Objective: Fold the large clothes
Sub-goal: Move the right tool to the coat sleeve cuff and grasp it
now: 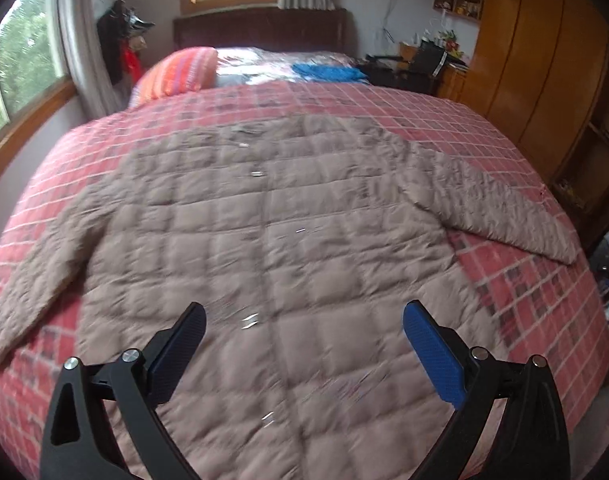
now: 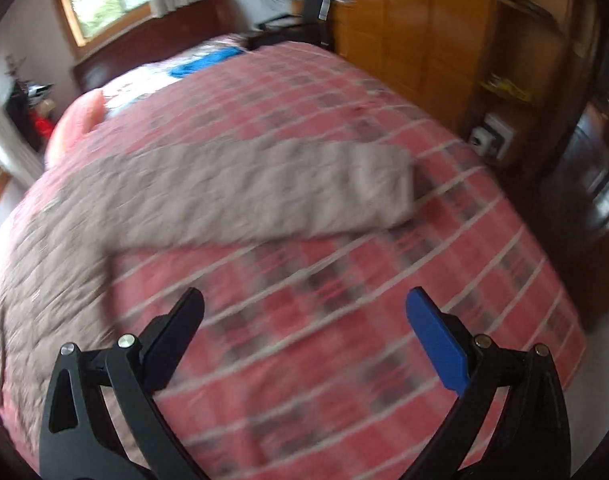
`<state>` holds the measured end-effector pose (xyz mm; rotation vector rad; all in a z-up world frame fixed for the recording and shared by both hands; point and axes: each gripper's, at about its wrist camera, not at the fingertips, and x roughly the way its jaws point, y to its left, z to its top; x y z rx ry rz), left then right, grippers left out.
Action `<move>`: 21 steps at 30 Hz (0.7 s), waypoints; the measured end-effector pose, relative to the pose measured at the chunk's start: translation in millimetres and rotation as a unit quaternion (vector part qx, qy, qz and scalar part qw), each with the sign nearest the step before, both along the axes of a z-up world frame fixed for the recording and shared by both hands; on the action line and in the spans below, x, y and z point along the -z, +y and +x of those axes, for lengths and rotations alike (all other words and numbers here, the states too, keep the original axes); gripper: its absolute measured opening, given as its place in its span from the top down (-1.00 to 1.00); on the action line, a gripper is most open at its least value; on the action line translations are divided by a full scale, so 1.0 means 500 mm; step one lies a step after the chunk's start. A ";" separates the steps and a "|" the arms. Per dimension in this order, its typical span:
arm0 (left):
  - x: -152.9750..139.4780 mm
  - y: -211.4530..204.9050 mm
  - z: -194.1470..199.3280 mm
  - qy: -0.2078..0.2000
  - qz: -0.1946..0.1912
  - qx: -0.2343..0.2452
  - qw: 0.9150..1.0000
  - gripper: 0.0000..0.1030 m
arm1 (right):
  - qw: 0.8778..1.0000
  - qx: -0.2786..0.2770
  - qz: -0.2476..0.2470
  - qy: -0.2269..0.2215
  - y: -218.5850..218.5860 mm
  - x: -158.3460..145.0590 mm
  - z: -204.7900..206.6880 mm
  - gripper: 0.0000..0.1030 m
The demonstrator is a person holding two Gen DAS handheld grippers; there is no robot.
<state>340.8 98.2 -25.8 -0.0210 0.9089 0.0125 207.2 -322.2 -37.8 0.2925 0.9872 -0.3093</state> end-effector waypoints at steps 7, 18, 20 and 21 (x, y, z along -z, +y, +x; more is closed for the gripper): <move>0.039 -0.119 0.185 0.046 -0.054 0.061 0.996 -0.87 | 0.996 0.037 0.070 0.042 -0.171 0.095 0.098 -0.94; 0.123 -0.165 0.335 0.121 -0.144 0.069 0.980 -0.24 | 0.992 0.032 0.092 0.076 -0.210 0.159 0.178 -0.69; 0.139 -0.161 0.348 0.134 -0.164 0.070 0.975 -0.11 | 0.989 0.025 0.118 0.083 -0.211 0.174 0.190 -0.34; 0.147 -0.160 0.353 0.138 -0.171 0.073 0.973 0.02 | 0.989 0.027 0.118 0.083 -0.217 0.181 0.193 -0.34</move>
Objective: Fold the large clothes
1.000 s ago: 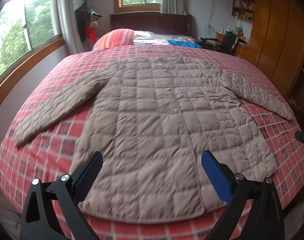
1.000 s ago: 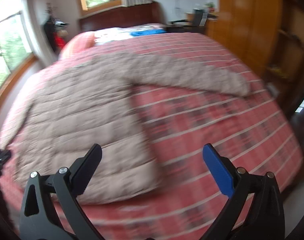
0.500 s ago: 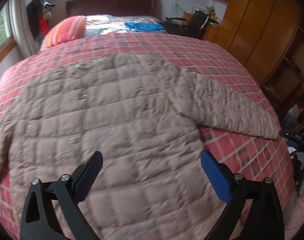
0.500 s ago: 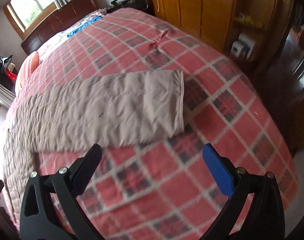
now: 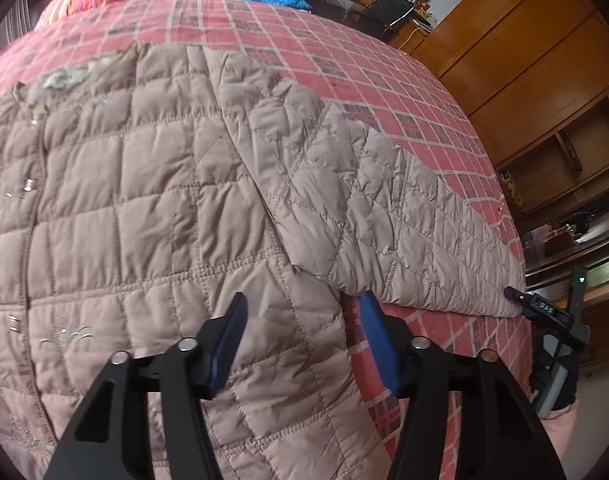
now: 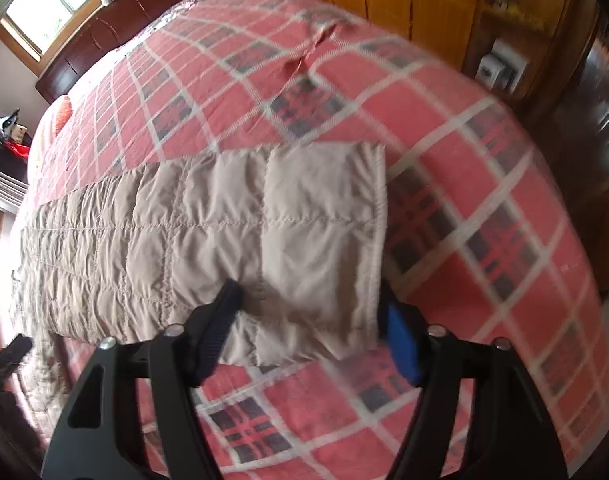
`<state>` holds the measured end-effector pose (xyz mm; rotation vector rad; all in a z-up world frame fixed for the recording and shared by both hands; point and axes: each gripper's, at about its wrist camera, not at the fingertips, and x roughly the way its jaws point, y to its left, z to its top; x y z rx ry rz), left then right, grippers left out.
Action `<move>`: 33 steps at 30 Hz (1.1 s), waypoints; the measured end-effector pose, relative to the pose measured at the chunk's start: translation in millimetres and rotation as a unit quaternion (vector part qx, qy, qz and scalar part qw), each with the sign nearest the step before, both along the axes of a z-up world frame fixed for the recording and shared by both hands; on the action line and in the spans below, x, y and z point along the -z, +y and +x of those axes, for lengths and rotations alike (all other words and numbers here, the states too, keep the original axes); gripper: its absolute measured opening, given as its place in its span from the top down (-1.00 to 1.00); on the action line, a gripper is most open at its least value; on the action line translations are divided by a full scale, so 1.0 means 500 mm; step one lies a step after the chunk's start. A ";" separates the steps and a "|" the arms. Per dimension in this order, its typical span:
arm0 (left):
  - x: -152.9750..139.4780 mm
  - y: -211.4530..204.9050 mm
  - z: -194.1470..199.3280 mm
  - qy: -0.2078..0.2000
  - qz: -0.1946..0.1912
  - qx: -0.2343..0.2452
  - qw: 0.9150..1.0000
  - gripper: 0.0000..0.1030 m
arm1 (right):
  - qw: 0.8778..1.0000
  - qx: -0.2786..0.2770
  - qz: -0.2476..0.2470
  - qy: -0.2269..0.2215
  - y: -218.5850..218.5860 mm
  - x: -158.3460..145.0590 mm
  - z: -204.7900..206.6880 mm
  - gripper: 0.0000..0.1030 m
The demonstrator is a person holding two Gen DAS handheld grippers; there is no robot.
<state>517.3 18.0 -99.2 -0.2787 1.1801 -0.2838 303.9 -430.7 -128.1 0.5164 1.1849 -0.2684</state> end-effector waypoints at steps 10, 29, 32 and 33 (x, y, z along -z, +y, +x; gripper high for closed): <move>0.046 0.025 0.014 0.018 -0.030 -0.006 0.999 0.38 | 0.999 -0.011 0.001 -0.039 0.026 -0.034 -0.003 0.80; 0.045 0.084 -0.011 0.015 -0.053 -0.009 0.998 0.38 | 0.980 -0.176 -0.029 -0.087 0.305 -0.102 0.070 0.83; 0.041 0.093 -0.015 0.013 -0.053 -0.009 0.998 0.38 | 0.976 -0.201 -0.038 -0.075 0.342 -0.086 0.079 0.80; 0.038 0.095 -0.016 0.012 -0.052 -0.008 0.999 0.38 | 0.974 -0.210 -0.037 -0.071 0.355 -0.079 0.080 0.75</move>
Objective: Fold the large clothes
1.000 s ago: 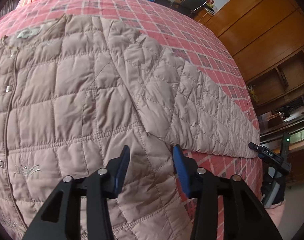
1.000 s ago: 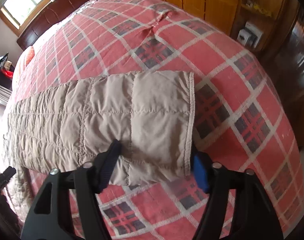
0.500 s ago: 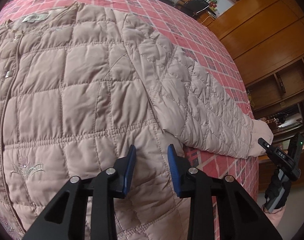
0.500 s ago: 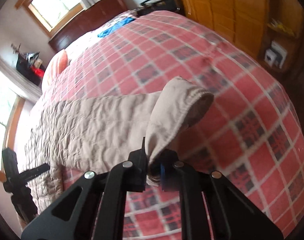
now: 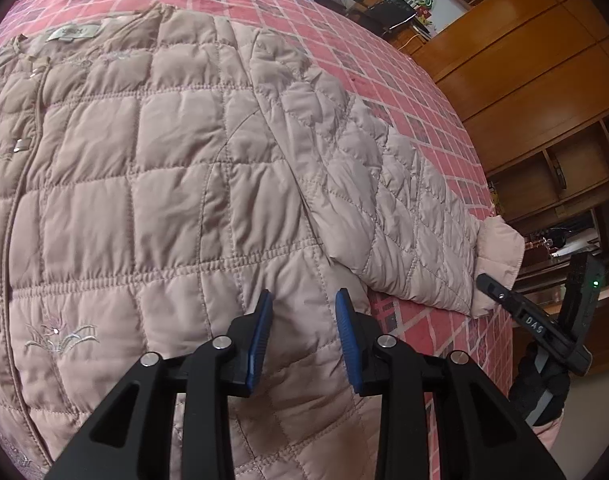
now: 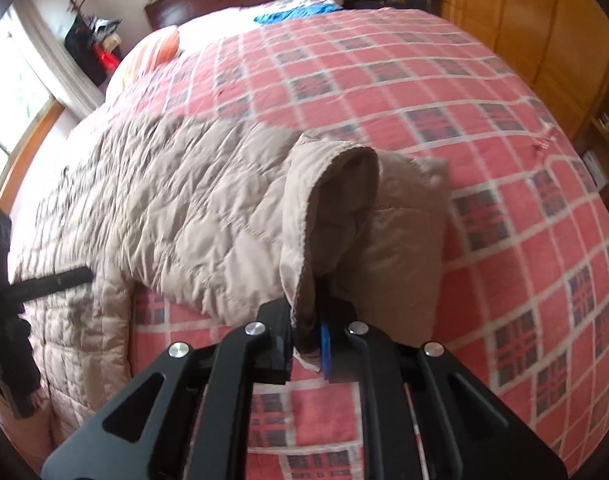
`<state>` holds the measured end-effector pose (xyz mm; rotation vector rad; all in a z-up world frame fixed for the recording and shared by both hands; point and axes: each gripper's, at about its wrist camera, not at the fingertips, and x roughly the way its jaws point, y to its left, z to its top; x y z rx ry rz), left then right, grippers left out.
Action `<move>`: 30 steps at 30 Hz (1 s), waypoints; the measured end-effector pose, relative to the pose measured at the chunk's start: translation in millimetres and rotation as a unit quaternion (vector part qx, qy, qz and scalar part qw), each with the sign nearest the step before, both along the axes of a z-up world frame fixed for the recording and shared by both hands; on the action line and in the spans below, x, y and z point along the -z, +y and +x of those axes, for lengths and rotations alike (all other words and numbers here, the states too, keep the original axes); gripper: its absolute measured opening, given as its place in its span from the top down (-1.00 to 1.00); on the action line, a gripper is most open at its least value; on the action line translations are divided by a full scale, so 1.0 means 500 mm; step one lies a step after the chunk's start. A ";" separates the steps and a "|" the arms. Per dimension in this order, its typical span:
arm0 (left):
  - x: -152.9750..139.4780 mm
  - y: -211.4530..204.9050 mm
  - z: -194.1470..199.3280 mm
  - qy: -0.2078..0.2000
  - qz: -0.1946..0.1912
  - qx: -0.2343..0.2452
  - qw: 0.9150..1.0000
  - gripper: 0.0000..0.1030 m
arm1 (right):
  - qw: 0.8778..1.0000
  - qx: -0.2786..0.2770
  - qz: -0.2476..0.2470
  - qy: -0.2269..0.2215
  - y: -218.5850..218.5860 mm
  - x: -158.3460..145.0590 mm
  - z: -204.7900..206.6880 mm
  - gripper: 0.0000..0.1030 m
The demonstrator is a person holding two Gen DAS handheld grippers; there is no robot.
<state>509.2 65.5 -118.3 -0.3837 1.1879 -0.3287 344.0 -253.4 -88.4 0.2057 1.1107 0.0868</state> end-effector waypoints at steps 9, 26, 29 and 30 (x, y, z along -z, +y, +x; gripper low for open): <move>-0.045 -0.047 -0.008 -0.021 -0.002 0.023 1.000 0.38 | 0.990 -0.052 0.119 -0.046 -0.001 -0.049 -0.056 0.31; 0.030 -0.372 0.062 0.045 -0.070 0.118 0.990 0.17 | 0.982 0.150 0.109 0.021 -0.256 0.079 -0.162 0.35; 0.042 -0.379 0.054 0.041 -0.072 0.118 0.990 0.70 | 0.982 0.148 0.113 0.011 -0.257 0.078 -0.170 0.32; 0.043 -0.379 0.053 0.038 -0.073 0.116 0.990 0.79 | 0.983 0.148 0.111 0.010 -0.254 0.075 -0.171 0.32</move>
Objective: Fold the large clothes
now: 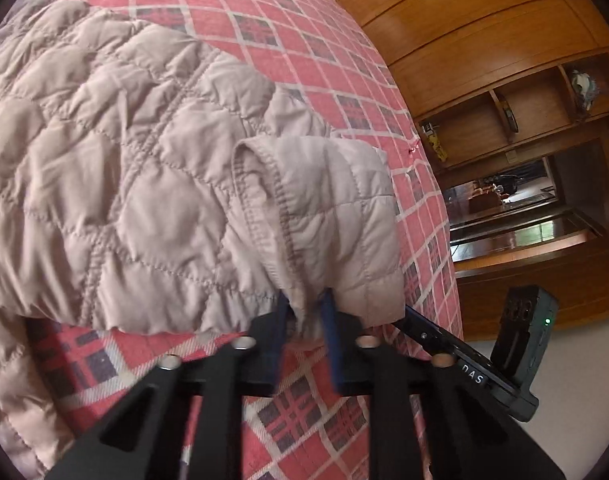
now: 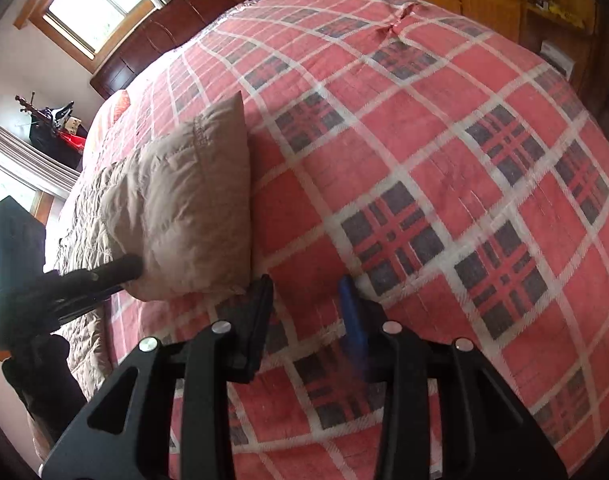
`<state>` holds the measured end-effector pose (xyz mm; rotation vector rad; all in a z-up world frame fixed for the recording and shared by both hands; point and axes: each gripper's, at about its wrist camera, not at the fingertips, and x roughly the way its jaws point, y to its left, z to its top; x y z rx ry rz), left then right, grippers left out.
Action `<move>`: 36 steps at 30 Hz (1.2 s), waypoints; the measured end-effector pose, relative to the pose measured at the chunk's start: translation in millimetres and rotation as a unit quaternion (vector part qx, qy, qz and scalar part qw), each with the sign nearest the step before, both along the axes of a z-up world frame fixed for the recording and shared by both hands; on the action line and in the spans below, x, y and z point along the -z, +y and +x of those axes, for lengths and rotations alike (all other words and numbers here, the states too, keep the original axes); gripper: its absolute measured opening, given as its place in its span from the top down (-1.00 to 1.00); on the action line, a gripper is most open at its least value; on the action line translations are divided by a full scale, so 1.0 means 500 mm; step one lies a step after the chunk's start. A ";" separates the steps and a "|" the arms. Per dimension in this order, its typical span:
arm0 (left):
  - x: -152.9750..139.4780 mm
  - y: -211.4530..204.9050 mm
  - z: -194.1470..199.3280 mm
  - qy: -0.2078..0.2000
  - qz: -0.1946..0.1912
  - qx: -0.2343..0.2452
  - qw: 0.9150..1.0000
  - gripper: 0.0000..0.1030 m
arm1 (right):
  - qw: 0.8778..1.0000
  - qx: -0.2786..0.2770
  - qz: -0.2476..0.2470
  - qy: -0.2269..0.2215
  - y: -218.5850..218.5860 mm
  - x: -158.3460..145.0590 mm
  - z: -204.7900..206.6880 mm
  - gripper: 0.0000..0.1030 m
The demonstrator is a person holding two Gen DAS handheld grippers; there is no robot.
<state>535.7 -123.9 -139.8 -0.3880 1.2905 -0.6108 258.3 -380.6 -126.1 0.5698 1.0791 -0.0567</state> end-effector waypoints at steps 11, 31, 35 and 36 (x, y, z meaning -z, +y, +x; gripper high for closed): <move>-0.111 0.137 -0.069 -0.110 0.012 -0.050 0.993 0.91 | 0.998 -0.044 0.032 -0.027 0.066 -0.017 0.045 0.32; -0.187 0.616 -0.174 -0.182 0.083 -0.240 0.950 0.92 | 0.974 -0.186 0.124 -0.042 0.286 -0.043 0.210 0.24; -0.183 0.705 -0.189 -0.175 0.099 -0.275 0.940 0.92 | 0.968 -0.209 0.134 -0.041 0.333 -0.042 0.225 0.20; -0.179 0.722 -0.190 -0.172 0.102 -0.281 0.939 0.92 | 0.966 -0.215 0.136 -0.042 0.338 -0.043 0.228 0.20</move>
